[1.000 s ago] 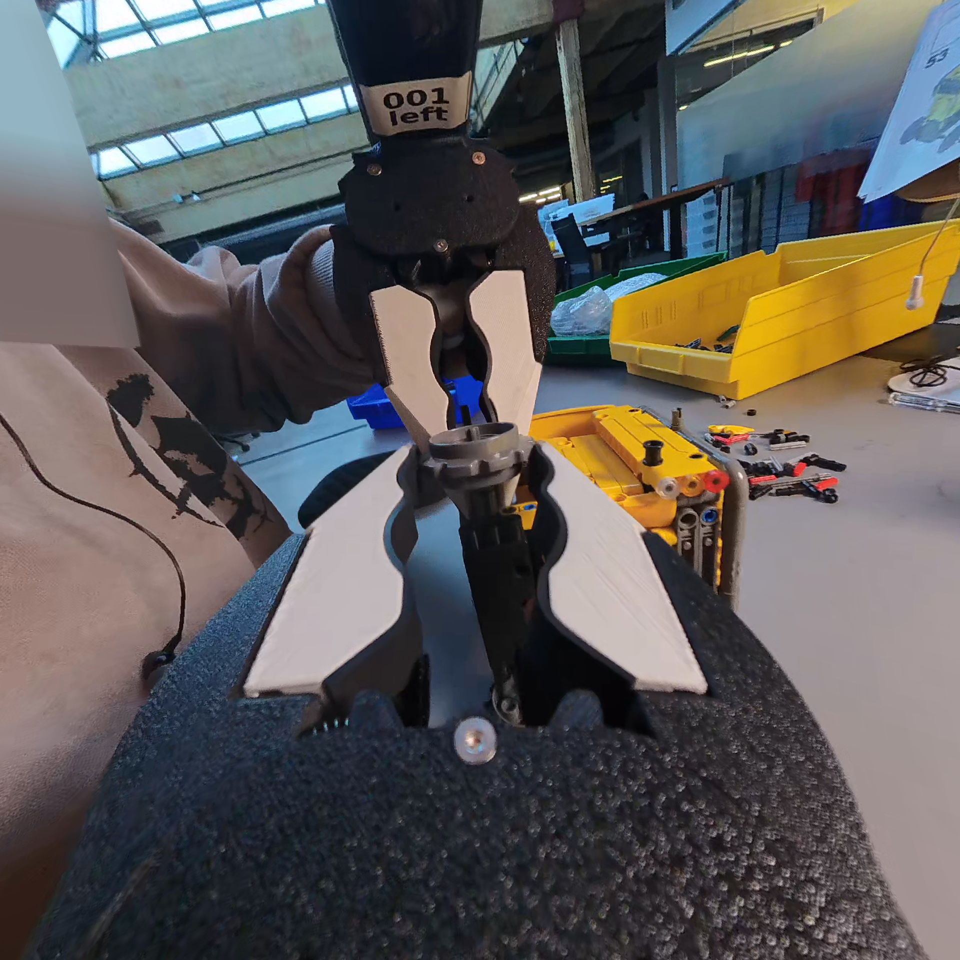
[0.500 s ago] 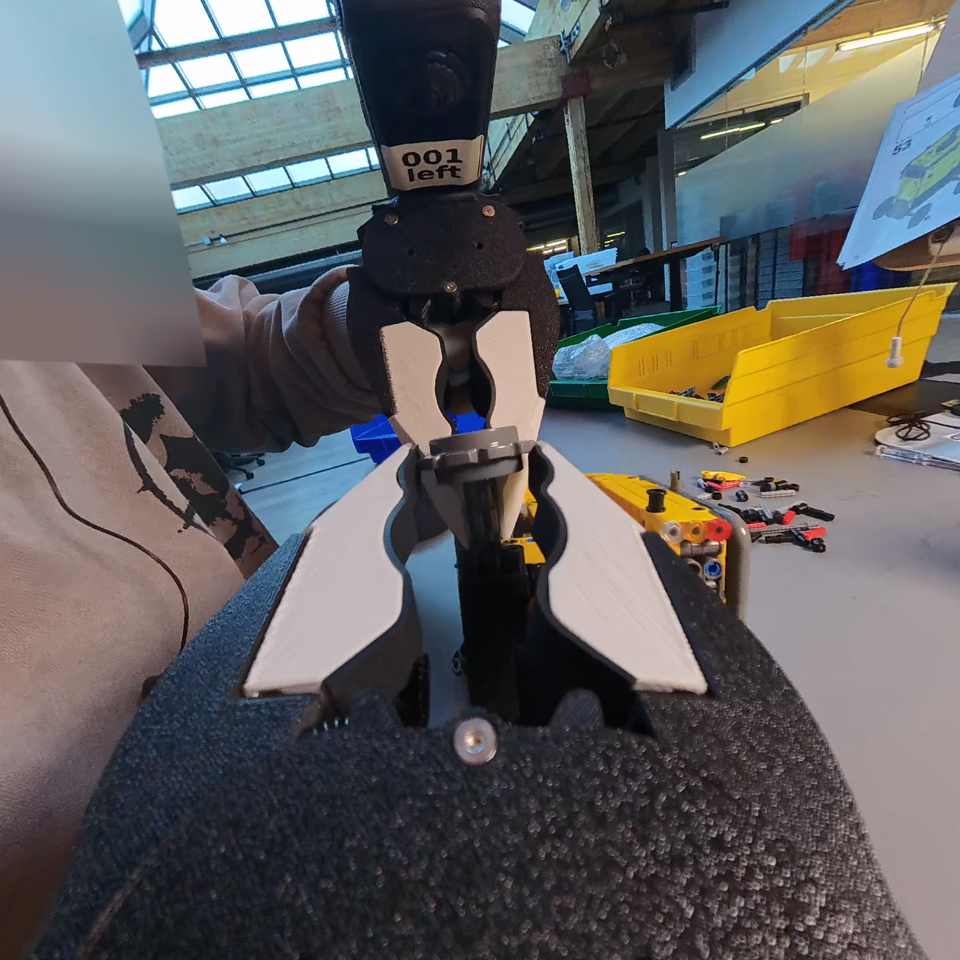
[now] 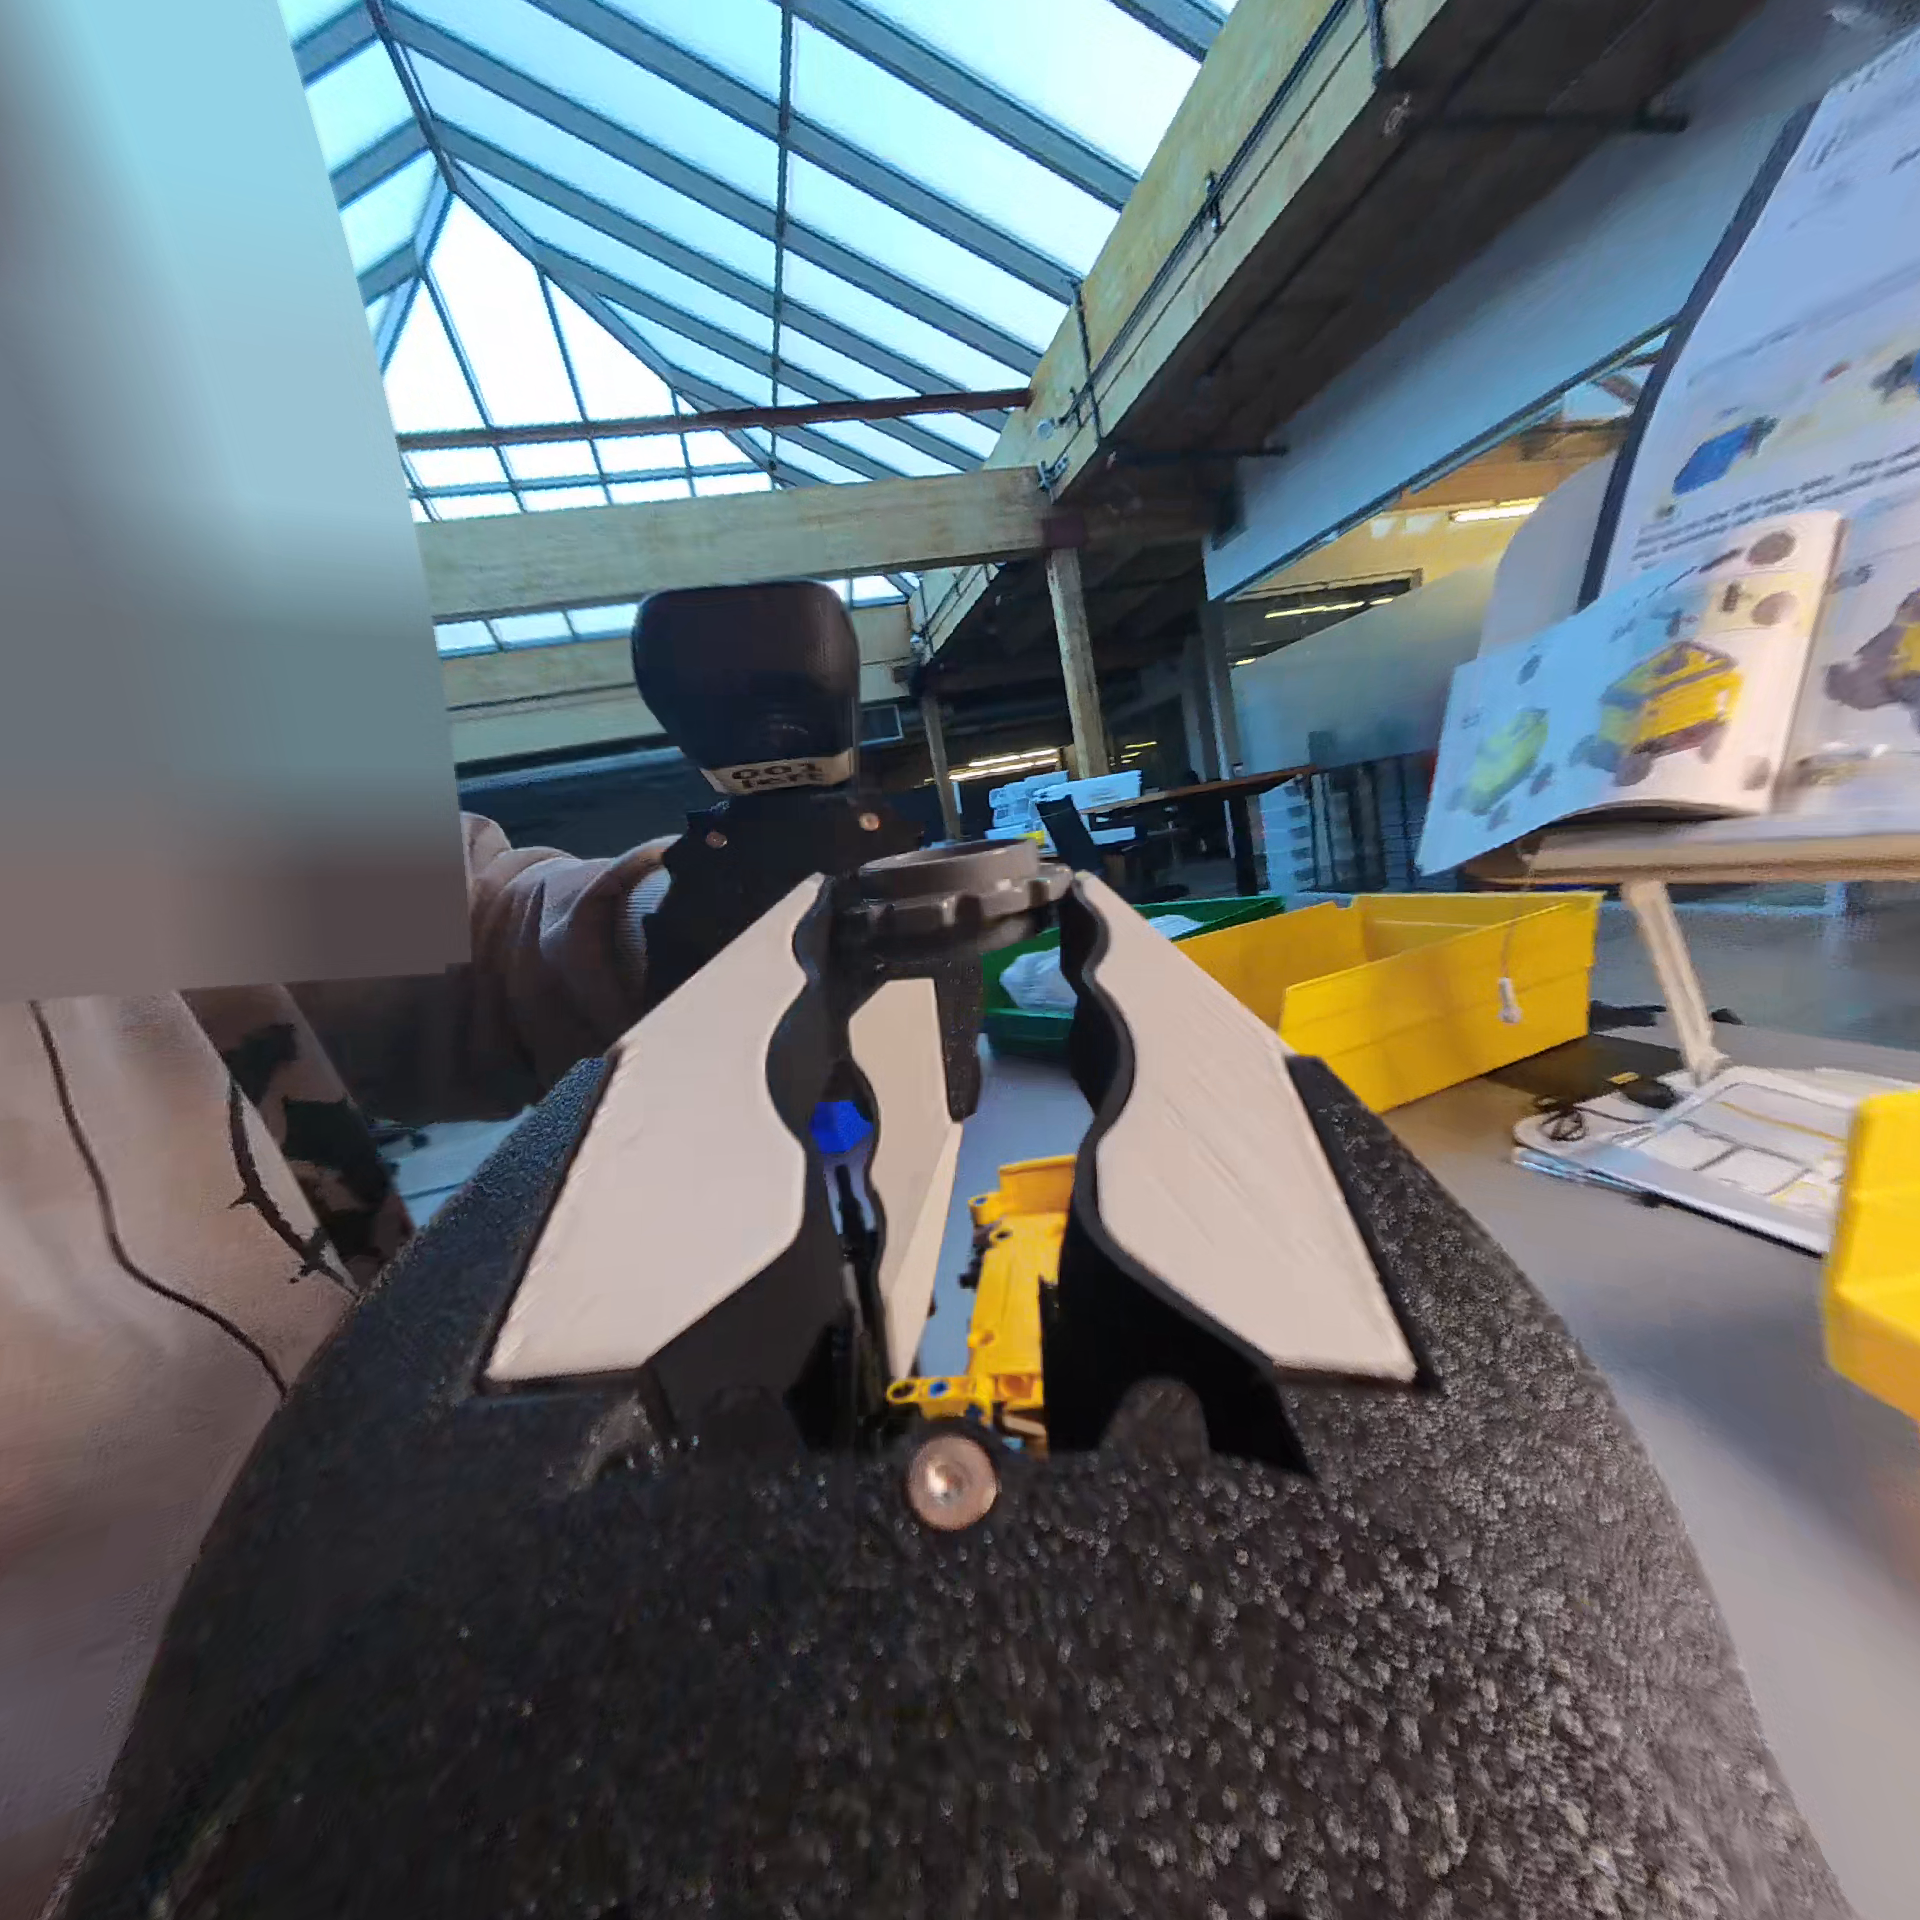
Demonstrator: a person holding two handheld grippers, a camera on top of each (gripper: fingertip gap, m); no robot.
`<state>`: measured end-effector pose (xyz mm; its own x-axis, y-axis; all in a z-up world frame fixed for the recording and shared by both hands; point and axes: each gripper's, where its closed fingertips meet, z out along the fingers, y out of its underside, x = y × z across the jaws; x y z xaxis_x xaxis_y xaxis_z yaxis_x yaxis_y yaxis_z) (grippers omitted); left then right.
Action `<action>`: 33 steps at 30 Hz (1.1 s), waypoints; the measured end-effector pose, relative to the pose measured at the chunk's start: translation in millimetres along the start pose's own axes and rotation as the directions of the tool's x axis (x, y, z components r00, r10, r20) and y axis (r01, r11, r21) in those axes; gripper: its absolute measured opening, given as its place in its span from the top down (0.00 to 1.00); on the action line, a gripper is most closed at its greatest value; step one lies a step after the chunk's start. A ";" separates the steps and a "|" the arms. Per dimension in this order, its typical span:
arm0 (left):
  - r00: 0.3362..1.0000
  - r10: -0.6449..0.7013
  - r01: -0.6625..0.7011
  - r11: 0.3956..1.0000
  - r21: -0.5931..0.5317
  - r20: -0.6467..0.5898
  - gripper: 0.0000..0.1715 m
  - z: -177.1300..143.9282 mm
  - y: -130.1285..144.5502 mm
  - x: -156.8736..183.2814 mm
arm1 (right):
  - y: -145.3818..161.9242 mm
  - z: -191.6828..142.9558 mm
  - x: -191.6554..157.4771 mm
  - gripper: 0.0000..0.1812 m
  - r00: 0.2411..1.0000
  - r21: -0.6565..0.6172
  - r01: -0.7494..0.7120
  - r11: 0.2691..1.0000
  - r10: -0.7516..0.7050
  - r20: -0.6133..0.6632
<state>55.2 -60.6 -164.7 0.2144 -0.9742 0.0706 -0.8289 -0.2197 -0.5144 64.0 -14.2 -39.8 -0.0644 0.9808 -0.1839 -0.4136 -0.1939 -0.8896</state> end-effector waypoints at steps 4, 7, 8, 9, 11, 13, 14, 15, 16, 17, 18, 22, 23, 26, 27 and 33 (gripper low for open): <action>0.994 -0.054 0.063 0.993 0.102 -0.091 0.90 -4.0 -11.8 1.8 | -7.2 -4.4 8.5 0.78 0.997 -0.019 0.067 0.998 -0.068 -0.042; 0.990 -0.081 0.107 0.968 0.229 -0.117 0.83 -20.2 -17.8 0.5 | 11.6 -3.0 6.8 0.77 0.996 -0.086 0.076 0.993 -0.080 -0.047; 0.988 -0.094 0.123 0.956 0.267 -0.120 0.80 -26.7 -17.6 0.4 | 16.9 -2.5 6.8 0.77 0.996 -0.104 0.074 0.992 -0.080 -0.047; 0.987 -0.108 0.139 0.943 0.301 -0.117 0.77 -33.5 -16.3 -0.3 | 21.4 -1.9 7.2 0.77 0.996 -0.122 0.072 0.990 -0.078 -0.048; 0.986 -0.134 0.162 0.912 0.376 -0.101 0.72 -47.3 -12.5 -2.3 | 26.1 -0.2 9.3 0.77 0.995 -0.145 0.079 0.986 -0.088 -0.055; 0.977 -0.173 0.213 0.864 0.456 -0.128 0.69 -60.9 -8.7 -0.2 | 28.2 2.2 8.7 0.77 0.993 -0.159 0.099 0.982 -0.109 -0.050; 0.969 -0.195 0.246 0.829 0.502 -0.152 0.69 -67.7 -7.6 1.0 | 30.2 3.7 7.8 0.77 0.990 -0.175 0.124 0.977 -0.134 -0.047; 0.959 -0.218 0.282 0.788 0.547 -0.179 0.69 -74.0 -6.3 1.3 | 33.2 5.5 6.7 0.77 0.983 -0.199 0.168 0.965 -0.180 -0.044; 0.948 -0.243 0.319 0.743 0.588 -0.207 0.70 -79.6 -4.8 0.6 | 36.1 7.8 4.5 0.77 0.971 -0.225 0.222 0.949 -0.236 -0.036; 0.934 -0.268 0.358 0.694 0.625 -0.236 0.70 -84.6 -3.3 -1.1 | 38.7 10.9 1.8 0.77 0.957 -0.251 0.276 0.928 -0.291 -0.024; 0.918 -0.292 0.397 0.643 0.655 -0.270 0.71 -89.1 -2.1 -2.8 | 40.8 15.0 -1.4 0.77 0.942 -0.273 0.321 0.907 -0.336 -0.009; 0.847 -0.318 0.530 0.447 0.721 -0.425 0.75 -105.3 -4.4 -4.9 | 48.0 34.0 -19.8 0.77 0.874 -0.330 0.478 0.814 -0.479 0.085; 0.832 -0.308 0.553 0.409 0.726 -0.461 0.76 -108.6 -5.9 -4.3 | 50.3 38.5 -24.7 0.77 0.851 -0.340 0.518 0.785 -0.513 0.111; 0.796 -0.264 0.606 0.352 0.714 -0.545 0.82 -111.8 -10.2 2.0 | 55.6 51.5 -42.0 0.77 0.811 -0.340 0.583 0.738 -0.555 0.187; 0.790 -0.243 0.612 0.350 0.709 -0.562 0.84 -111.4 -11.5 6.2 | 57.1 55.1 -45.6 0.77 0.806 -0.339 0.591 0.732 -0.556 0.203; 0.839 -0.285 0.537 0.296 0.790 -0.464 0.92 -133.7 5.6 3.7 | 58.7 62.4 -43.9 0.75 0.842 -0.357 0.537 0.764 -0.513 0.167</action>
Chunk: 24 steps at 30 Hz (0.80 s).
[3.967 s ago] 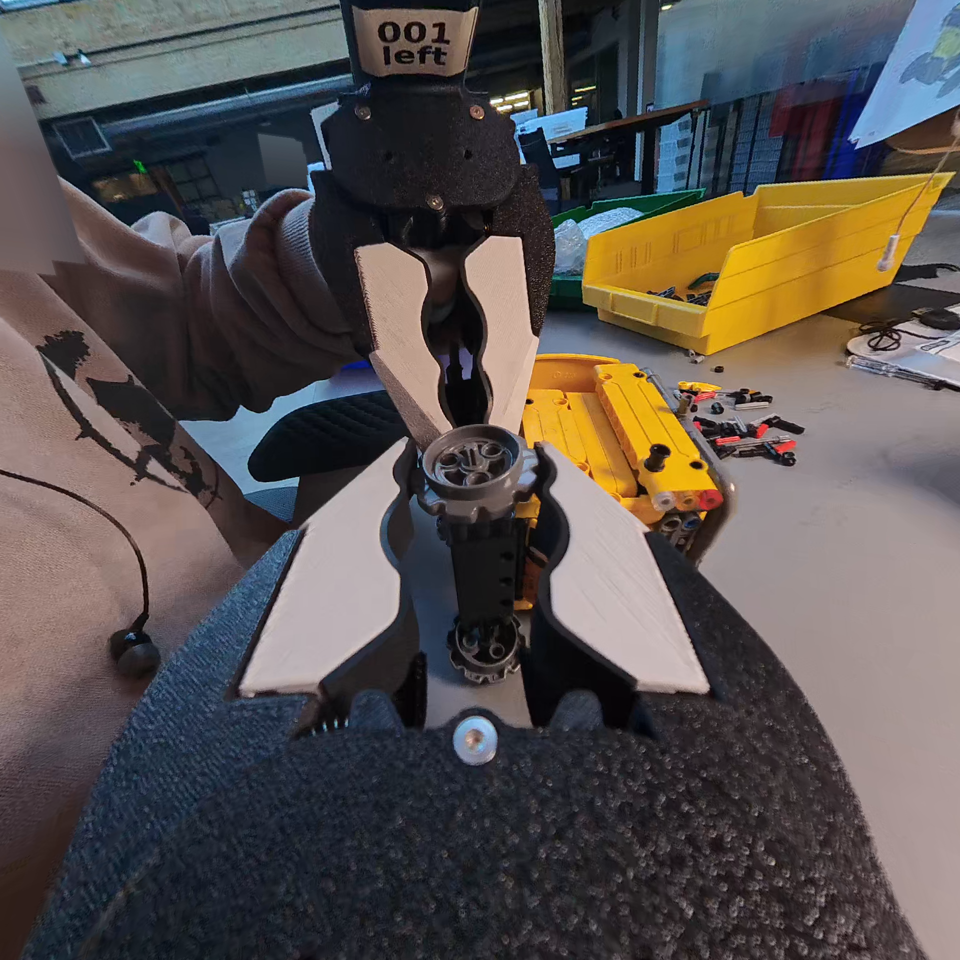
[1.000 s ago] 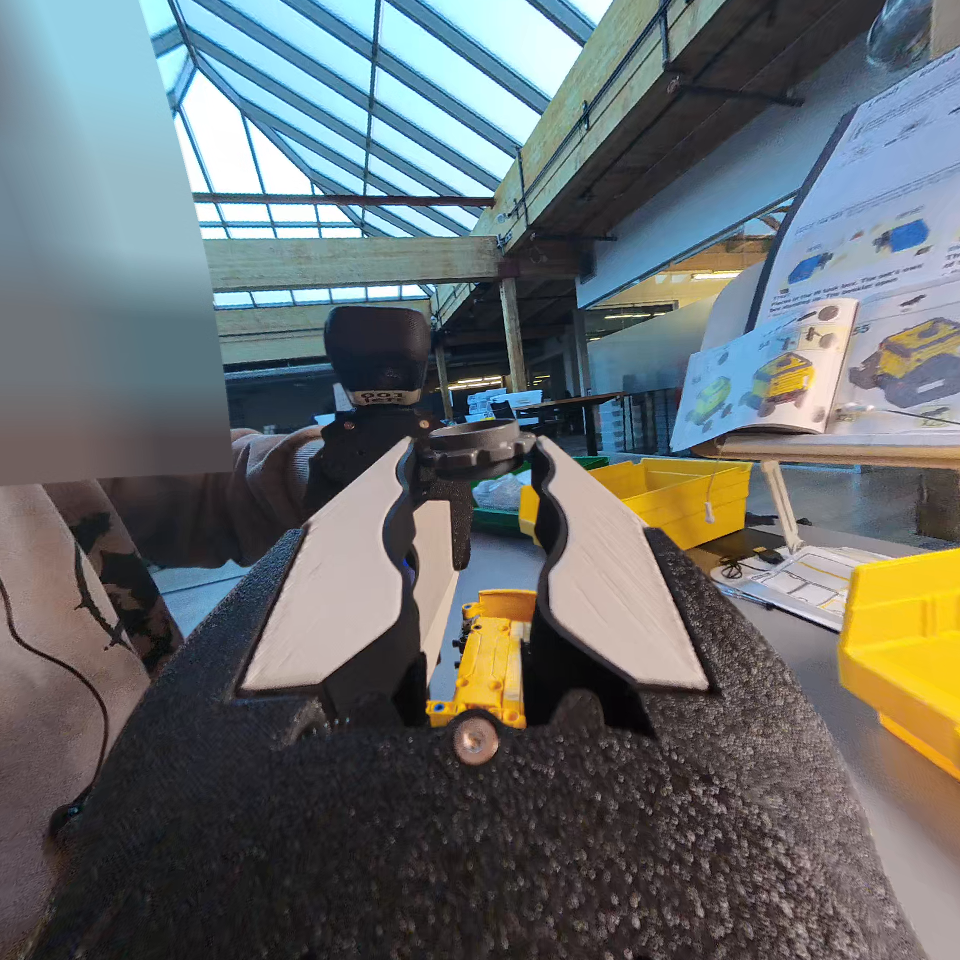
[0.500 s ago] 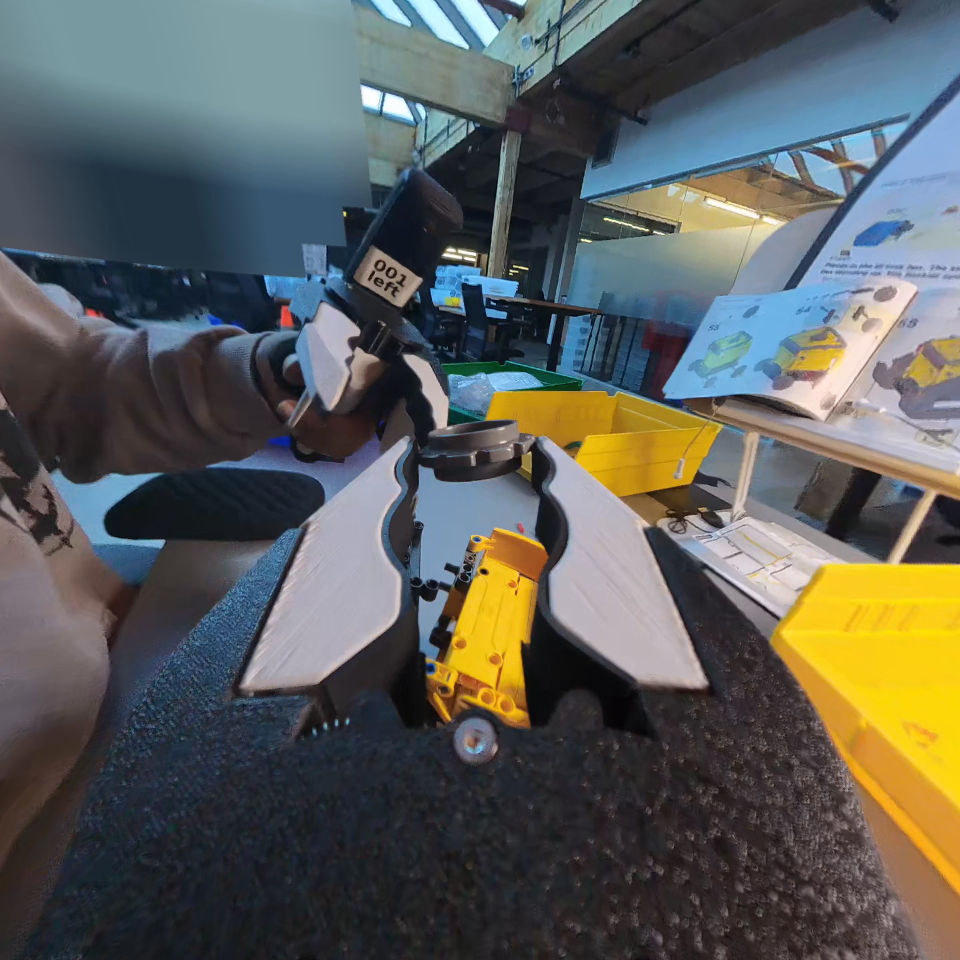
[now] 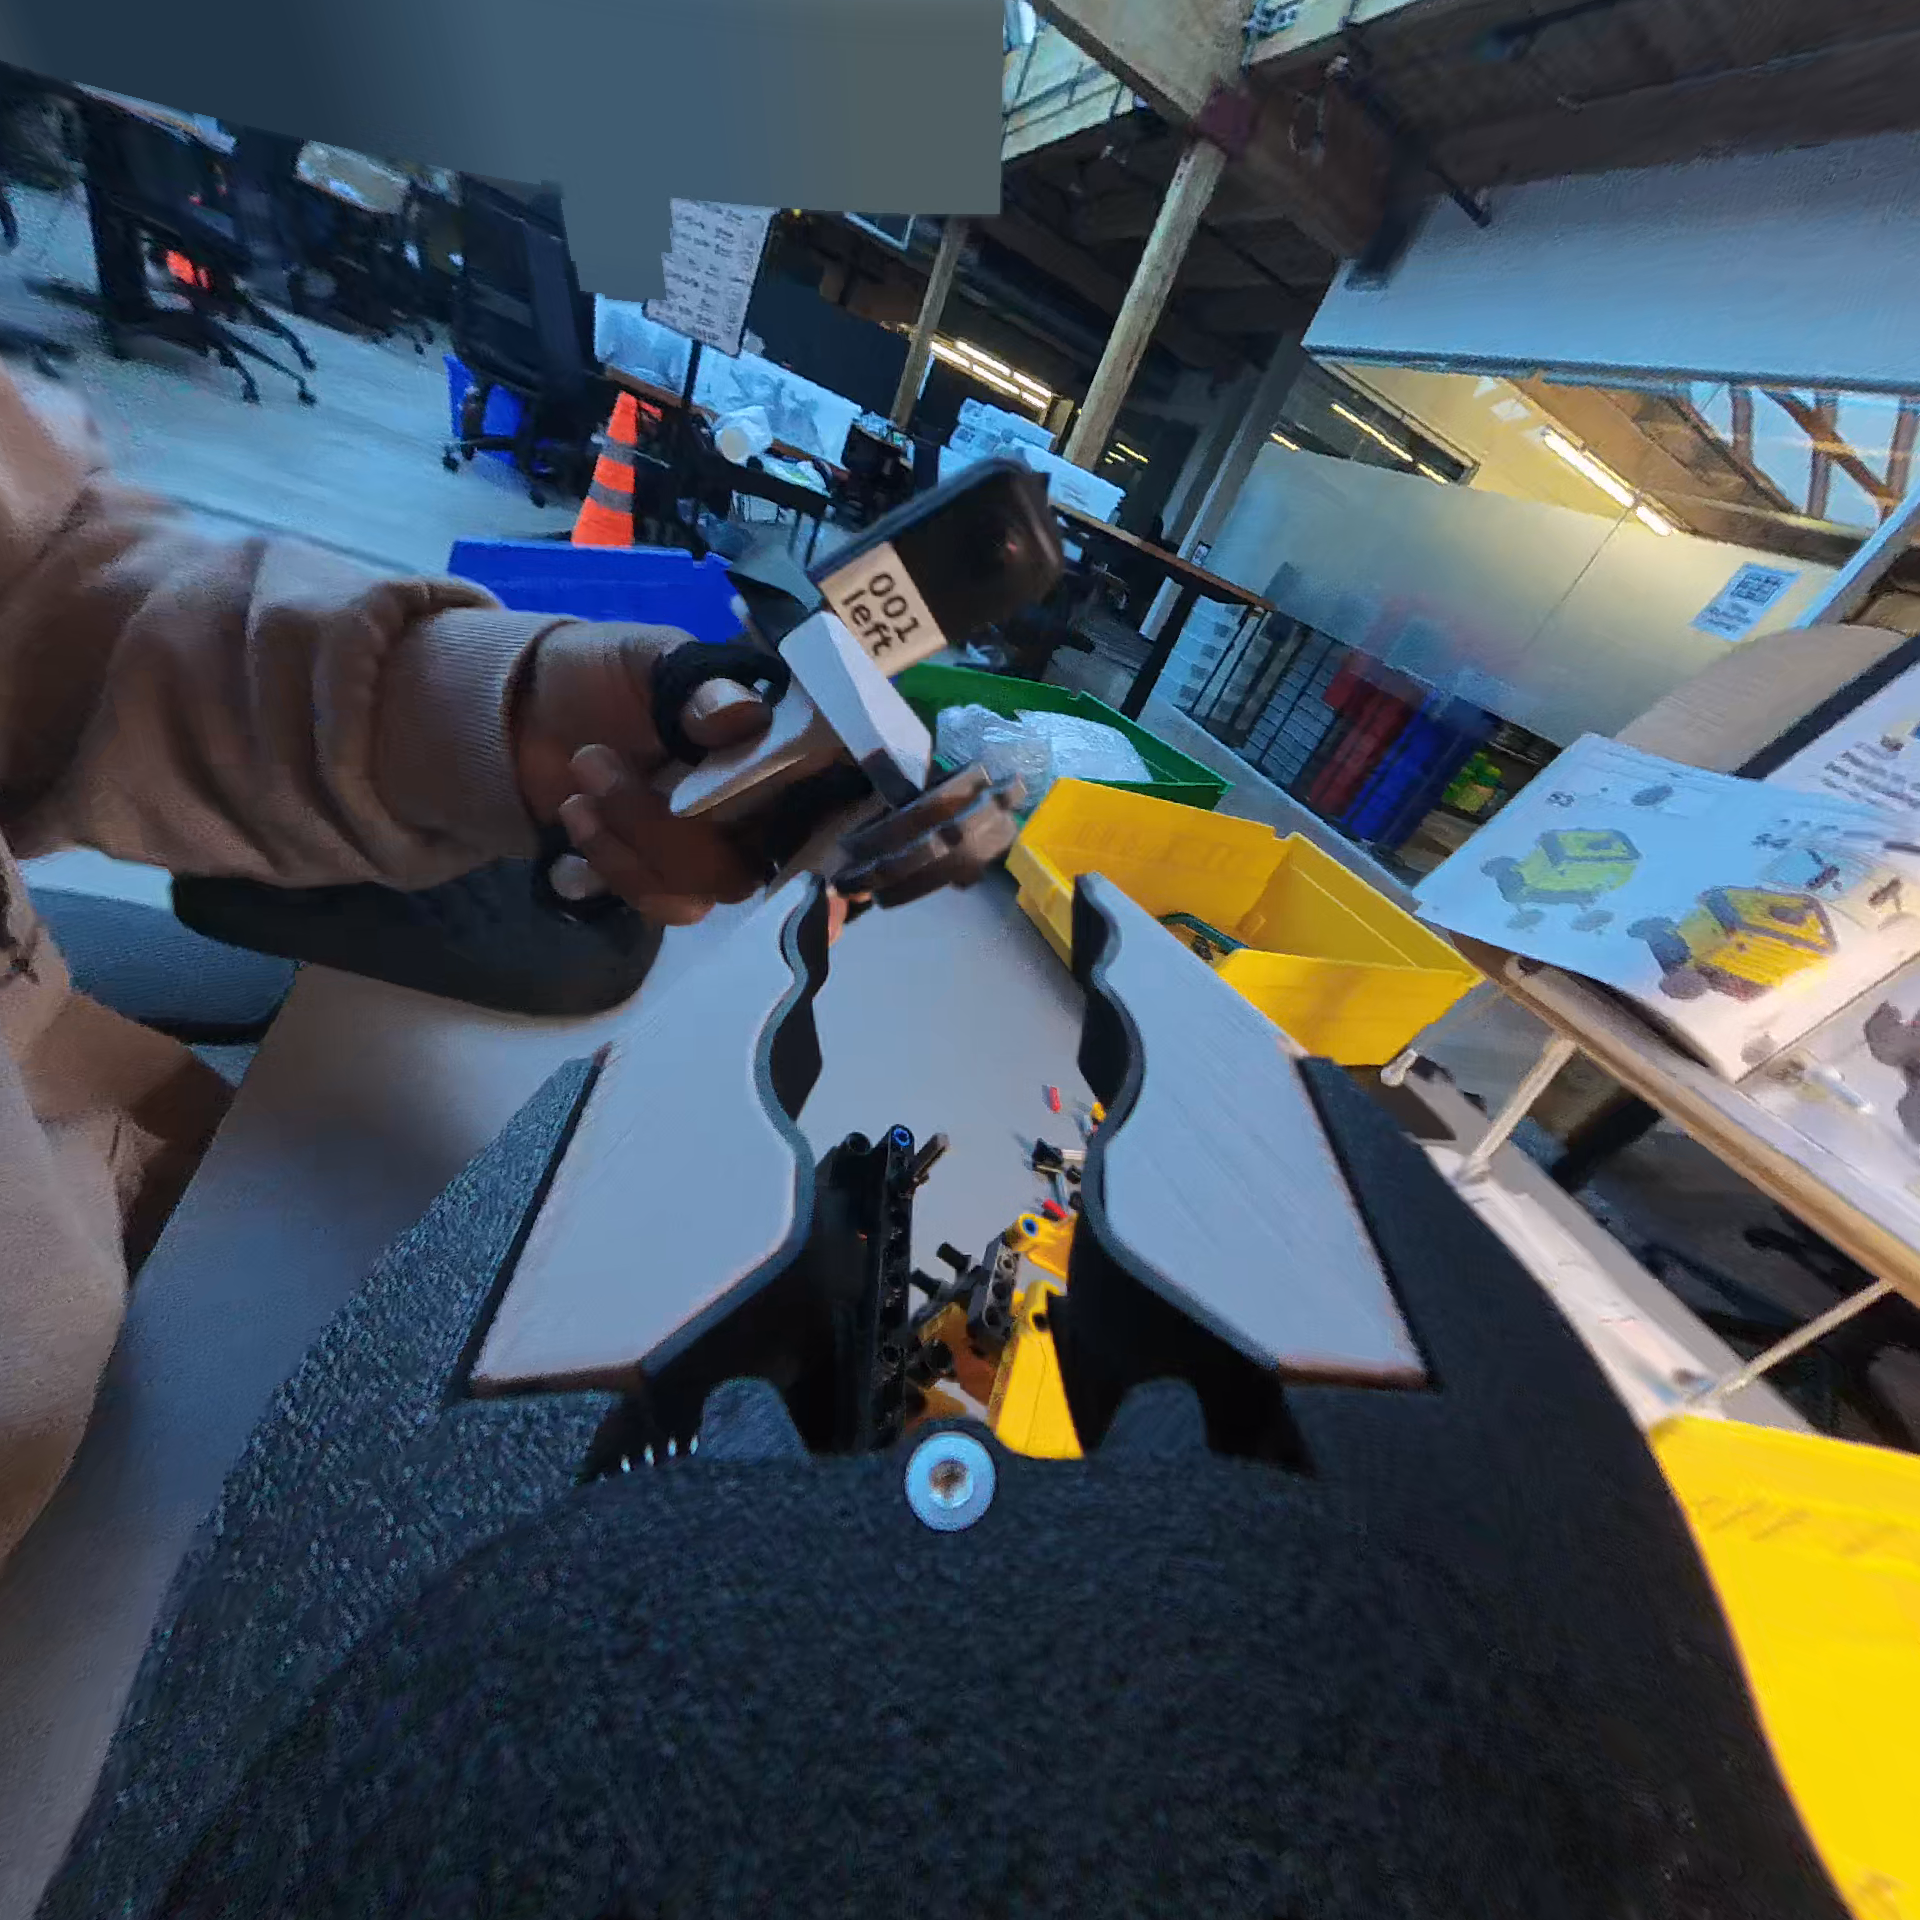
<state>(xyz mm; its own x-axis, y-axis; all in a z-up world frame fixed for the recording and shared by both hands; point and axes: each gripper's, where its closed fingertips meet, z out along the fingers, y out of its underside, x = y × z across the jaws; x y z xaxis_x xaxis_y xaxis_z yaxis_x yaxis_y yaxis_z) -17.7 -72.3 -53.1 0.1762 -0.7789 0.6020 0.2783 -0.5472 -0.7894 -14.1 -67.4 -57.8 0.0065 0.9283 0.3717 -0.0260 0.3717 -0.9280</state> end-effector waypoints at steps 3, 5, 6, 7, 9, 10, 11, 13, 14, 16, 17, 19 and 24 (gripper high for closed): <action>0.887 0.233 -0.245 0.969 -0.020 0.399 0.92 -66.8 -27.7 -28.4 | -0.2 -22.1 23.5 0.66 0.982 0.016 -0.187 0.982 0.187 -0.030; 0.589 0.375 -0.370 0.913 -0.173 0.716 0.92 -146.5 -46.1 -51.1 | 7.2 -46.1 39.8 0.65 0.969 -0.002 -0.230 0.973 0.229 -0.088; 0.429 0.398 -0.372 0.896 -0.243 0.811 0.92 -190.0 -52.0 -55.1 | 13.4 -58.2 44.8 0.65 0.965 -0.026 -0.241 0.970 0.236 -0.116; 0.292 0.399 -0.339 0.893 -0.296 0.869 0.92 -231.8 -53.5 -56.3 | 20.8 -69.6 47.6 0.66 0.960 -0.057 -0.250 0.967 0.240 -0.142; 0.094 0.359 -0.227 0.916 -0.331 0.929 0.92 -306.8 -45.8 -56.6 | 36.2 -88.0 44.5 0.66 0.954 -0.122 -0.273 0.954 0.252 -0.162; 0.027 0.328 -0.174 0.932 -0.319 0.944 0.92 -337.6 -38.7 -57.1 | 43.7 -94.5 40.2 0.66 0.951 -0.151 -0.288 0.946 0.264 -0.161; -0.019 0.300 -0.135 0.945 -0.299 0.954 0.92 -362.7 -31.3 -57.9 | 50.8 -99.4 35.1 0.67 0.948 -0.177 -0.302 0.937 0.275 -0.159; -0.090 0.258 -0.072 0.962 -0.265 0.962 0.92 -401.4 -16.8 -62.0 | 62.3 -103.4 21.2 0.68 0.945 -0.221 -0.324 0.920 0.302 -0.129; -0.122 0.242 -0.050 0.967 -0.249 0.963 0.91 -416.5 -11.5 -64.3 | 66.6 -103.2 14.5 0.69 0.944 -0.237 -0.330 0.914 0.311 -0.113; -0.154 0.210 -0.040 0.975 -0.218 0.966 0.89 -433.7 -8.0 -66.5 | 71.3 -99.8 2.5 0.70 0.943 -0.263 -0.333 0.906 0.324 -0.076; -0.155 0.196 -0.045 0.978 -0.205 0.968 0.86 -435.5 -8.8 -67.3 | 73.0 -97.4 -1.6 0.71 0.945 -0.276 -0.326 0.904 0.322 -0.063; -0.114 0.188 -0.104 0.974 -0.199 0.976 0.82 -422.4 -18.2 -66.8 | 75.4 -92.6 -9.2 0.72 0.951 -0.301 -0.304 0.904 0.308 -0.035; -0.071 0.247 -0.170 0.952 -0.255 0.967 0.79 -386.0 -37.8 -66.7 | 82.8 -84.8 -18.0 0.75 0.957 -0.342 -0.274 0.899 0.290 -0.004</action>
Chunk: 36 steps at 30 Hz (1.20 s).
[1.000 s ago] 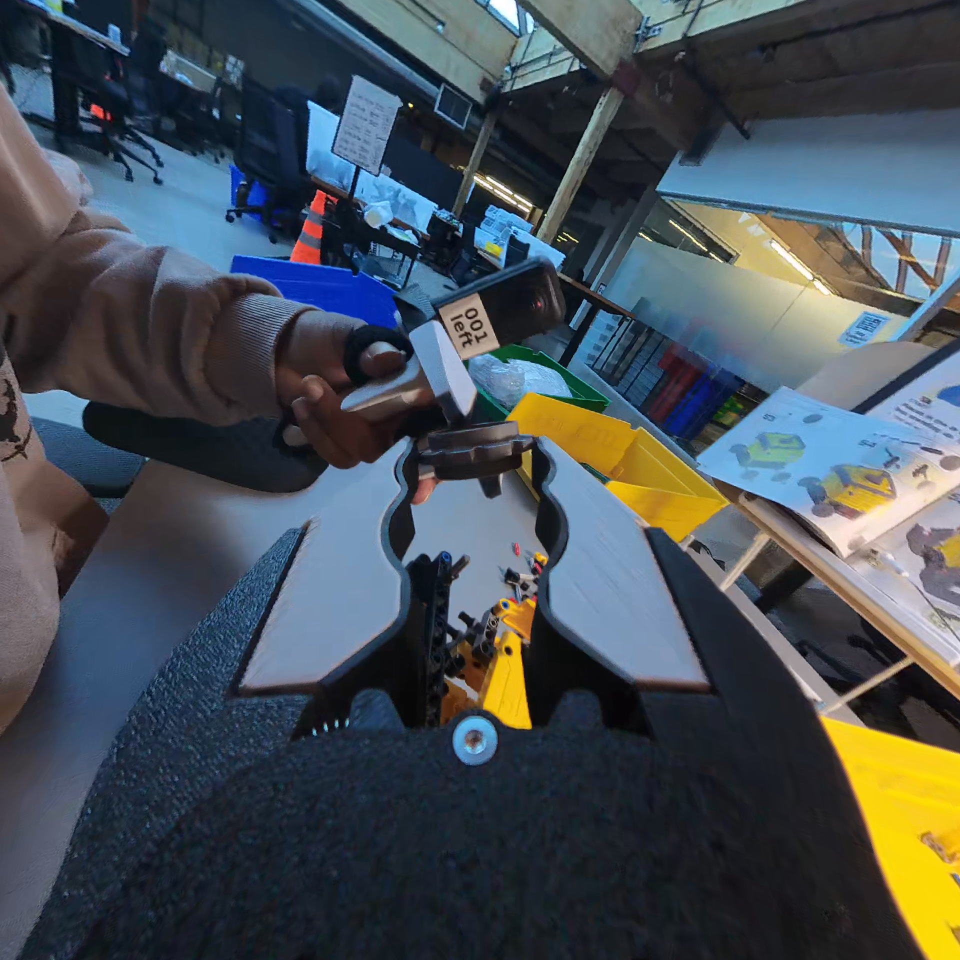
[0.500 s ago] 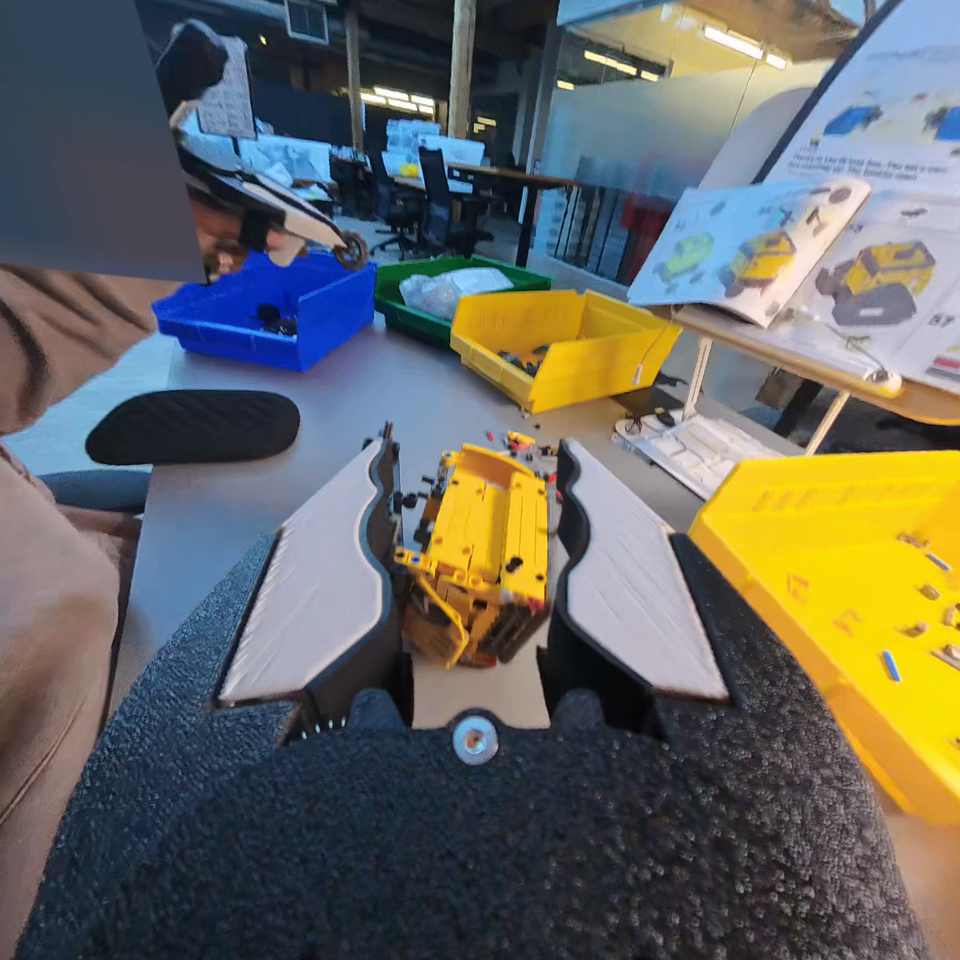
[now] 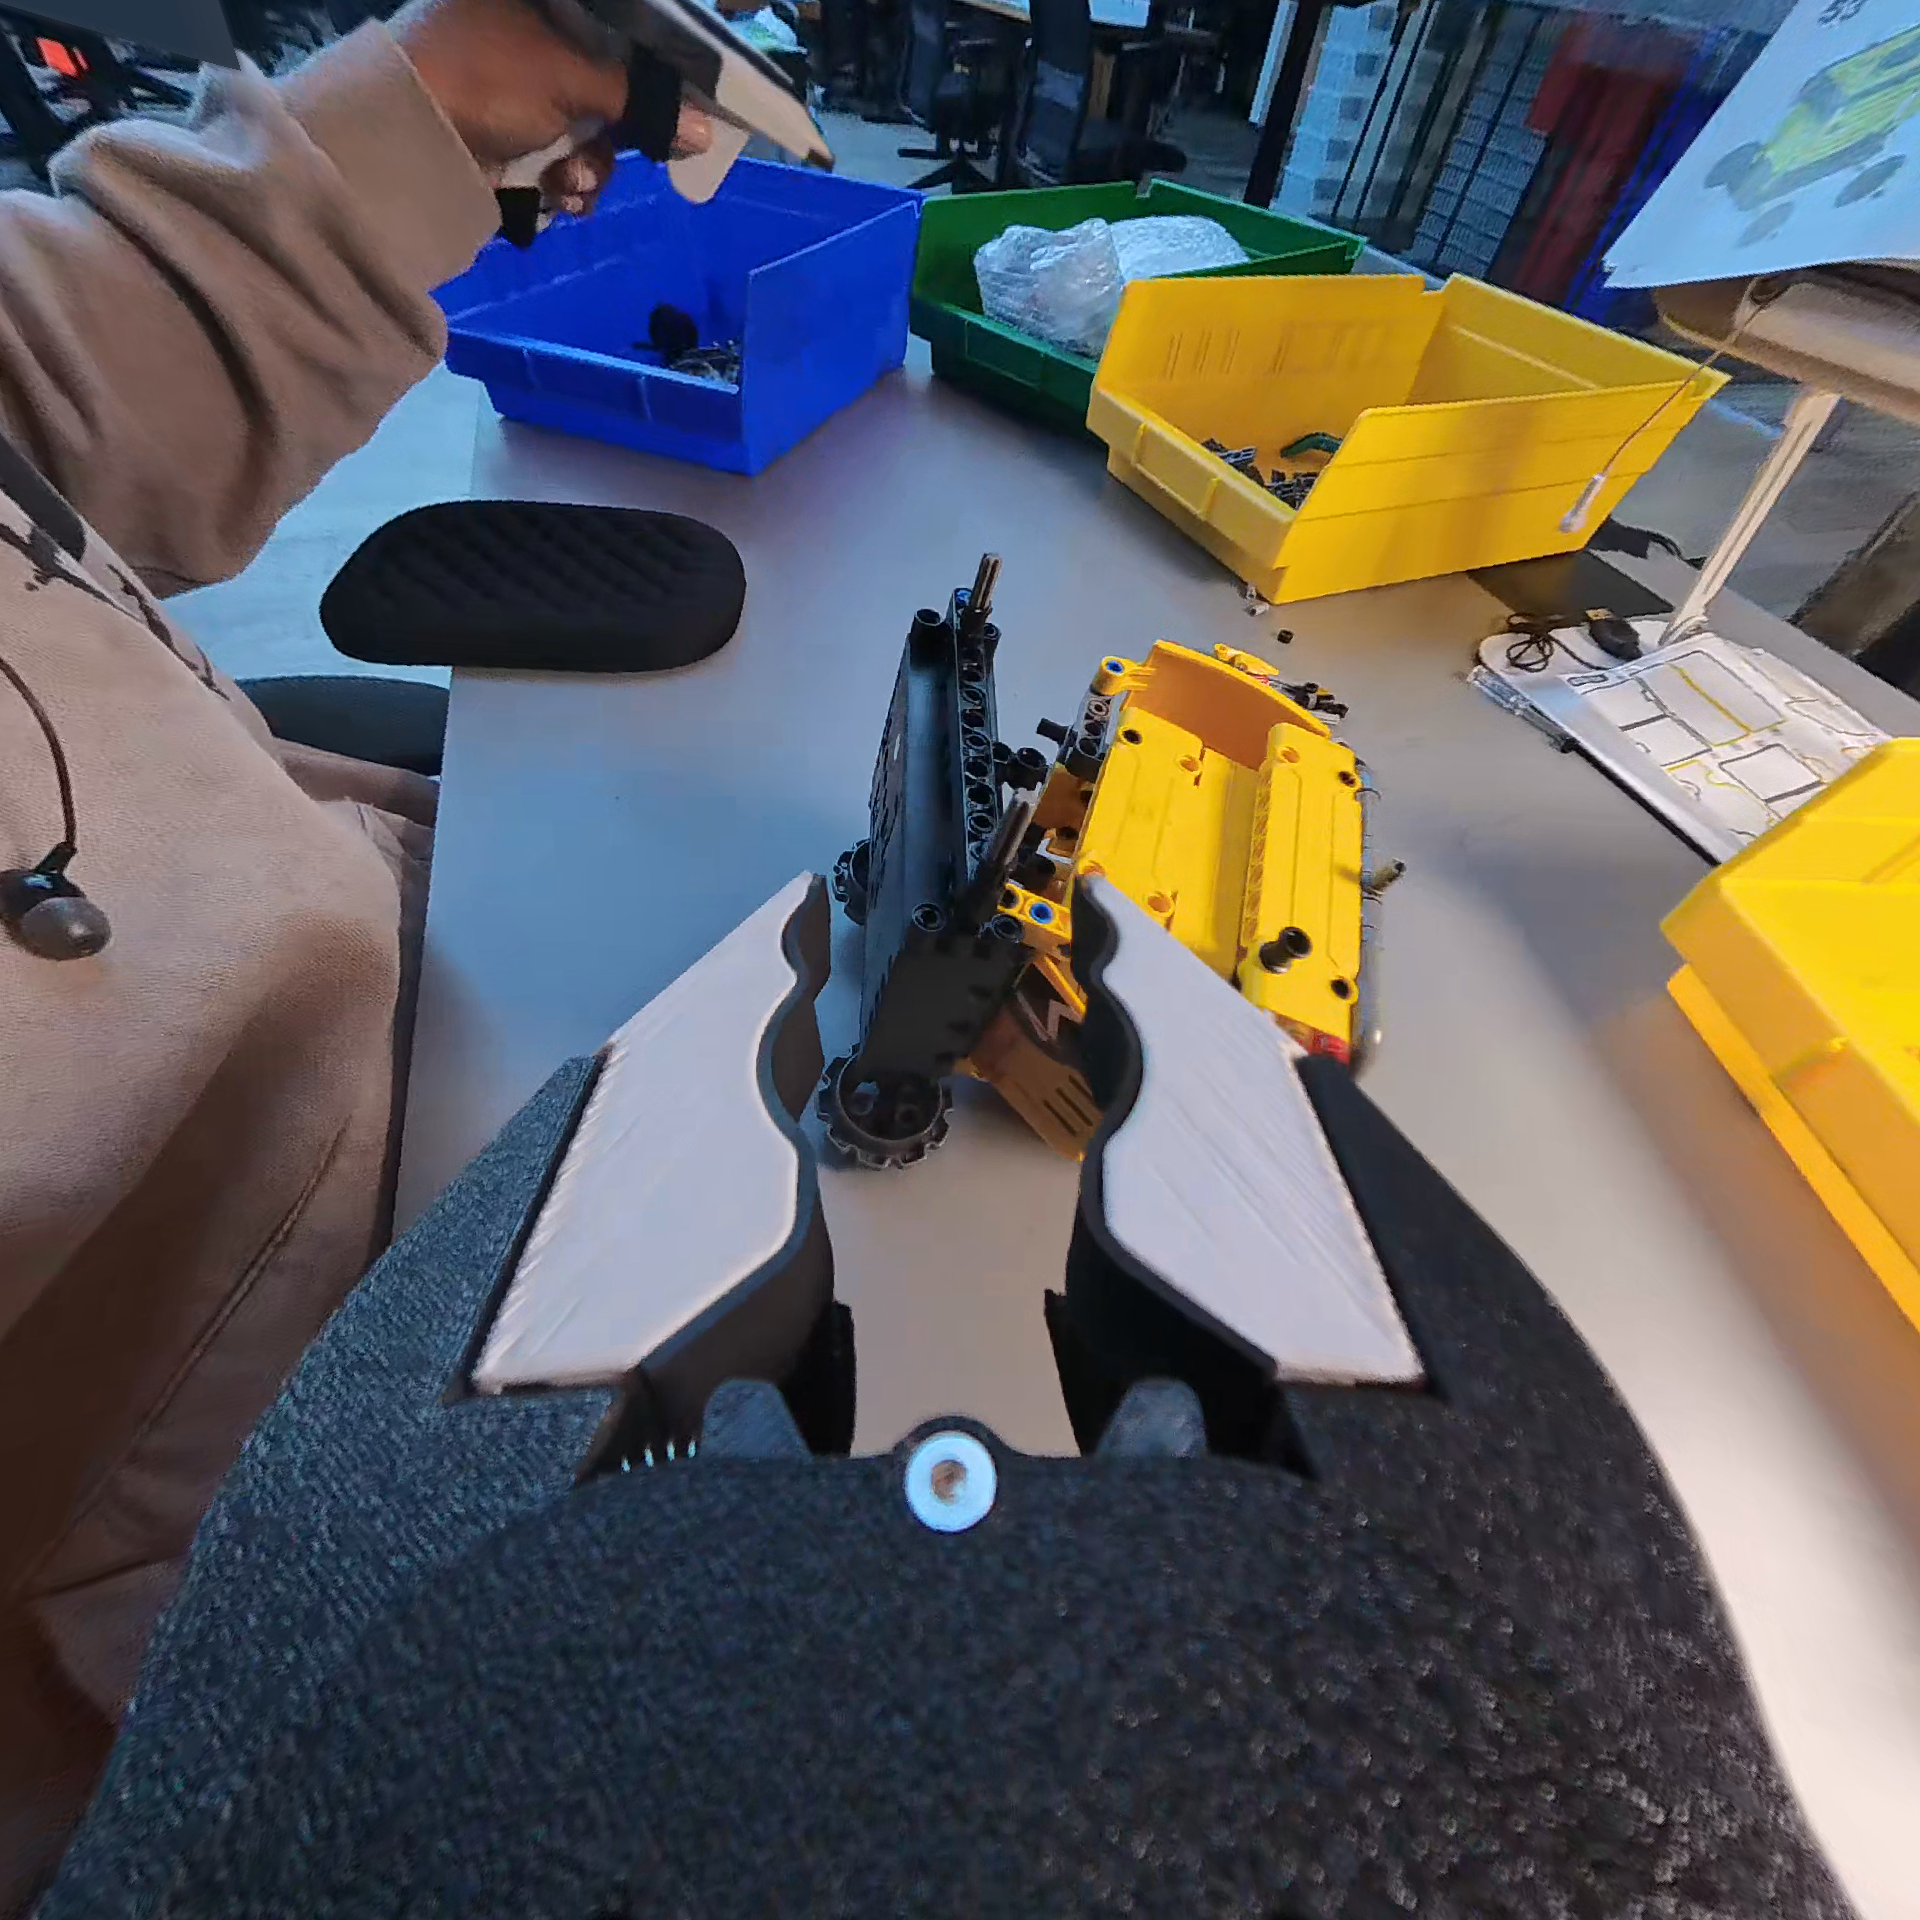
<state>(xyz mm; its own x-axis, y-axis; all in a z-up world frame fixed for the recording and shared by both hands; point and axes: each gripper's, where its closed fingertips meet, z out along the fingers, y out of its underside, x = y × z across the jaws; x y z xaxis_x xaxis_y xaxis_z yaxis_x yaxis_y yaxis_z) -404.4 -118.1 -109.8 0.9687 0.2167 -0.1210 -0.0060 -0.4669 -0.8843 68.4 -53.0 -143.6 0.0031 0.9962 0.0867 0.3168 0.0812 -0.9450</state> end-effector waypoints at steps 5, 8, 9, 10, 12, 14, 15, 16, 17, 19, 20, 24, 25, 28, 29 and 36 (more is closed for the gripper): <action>0.937 0.058 -0.022 0.994 0.108 -0.343 0.78 -4.7 -24.6 94.4 | 8.1 5.8 -2.1 0.77 1.000 -0.023 -0.004 1.000 0.004 -0.006; 0.813 0.133 -0.058 0.987 0.149 -0.566 0.77 -13.2 -26.3 169.4 | 9.7 7.9 -0.3 0.80 0.999 -0.011 -0.016 1.000 0.015 -0.029; 0.765 0.160 -0.082 0.985 0.151 -0.624 0.77 -15.0 -23.3 193.6 | 9.5 7.7 1.0 0.81 0.999 -0.007 -0.019 1.000 0.019 -0.039; 0.716 0.186 -0.108 0.982 0.156 -0.673 0.76 -16.6 -19.7 217.1 | 9.8 7.7 2.1 0.82 0.999 -0.006 -0.020 1.000 0.020 -0.049; 0.610 0.230 -0.155 0.973 0.170 -0.759 0.76 -19.7 -11.8 262.1 | 10.0 7.5 2.2 0.82 0.998 -0.007 -0.017 1.000 0.017 -0.061; 0.503 0.248 -0.186 0.967 0.177 -0.828 0.74 -22.5 -3.4 302.9 | 10.3 7.3 3.2 0.85 0.996 -0.009 -0.007 1.000 0.006 -0.085; 0.446 0.249 -0.195 0.964 0.178 -0.859 0.73 -24.8 0.8 321.8 | 10.3 7.1 3.3 0.86 0.996 -0.008 0.000 1.000 -0.001 -0.093; 0.397 0.249 -0.203 0.963 0.180 -0.883 0.72 -26.4 4.6 339.0 | 10.1 6.8 2.7 0.87 0.995 -0.006 0.004 1.000 -0.004 -0.098; 0.358 0.251 -0.212 0.960 0.184 -0.899 0.71 -26.5 8.3 354.3 | 10.0 6.6 2.3 0.87 0.995 -0.002 0.005 1.000 -0.005 -0.100; 0.308 0.269 -0.253 0.948 0.194 -0.913 0.70 -21.8 18.0 378.9 | 10.0 6.1 1.5 0.89 0.995 0.010 0.012 1.000 -0.011 -0.098; 0.291 0.279 -0.282 0.939 0.197 -0.915 0.70 -18.4 23.8 388.5 | 9.6 5.8 1.1 0.90 0.996 0.013 0.019 1.000 -0.018 -0.093; 0.232 0.345 -0.375 0.895 0.244 -0.910 0.81 -11.4 39.4 411.7 | 9.1 6.4 0.8 0.91 0.993 -0.018 0.075 0.997 -0.077 -0.087; 0.231 0.362 -0.383 0.887 0.257 -0.903 0.81 -9.5 39.2 412.8 | 8.0 5.8 2.9 0.91 0.991 -0.018 0.094 0.995 -0.095 -0.097; 0.255 0.435 -0.391 0.863 0.319 -0.864 0.81 1.9 39.1 414.9 | 6.9 6.8 6.2 0.92 0.977 -0.024 0.173 0.985 -0.174 -0.126; 0.272 0.472 -0.394 0.849 0.351 -0.838 0.81 7.6 38.8 415.8 | 6.1 7.7 6.6 0.92 0.966 -0.032 0.215 0.976 -0.217 -0.140; 0.361 0.777 -0.552 0.623 0.554 -0.515 0.80 61.3 25.3 417.0 | 3.3 22.6 17.2 0.93 0.723 -0.247 0.596 0.764 -0.645 -0.247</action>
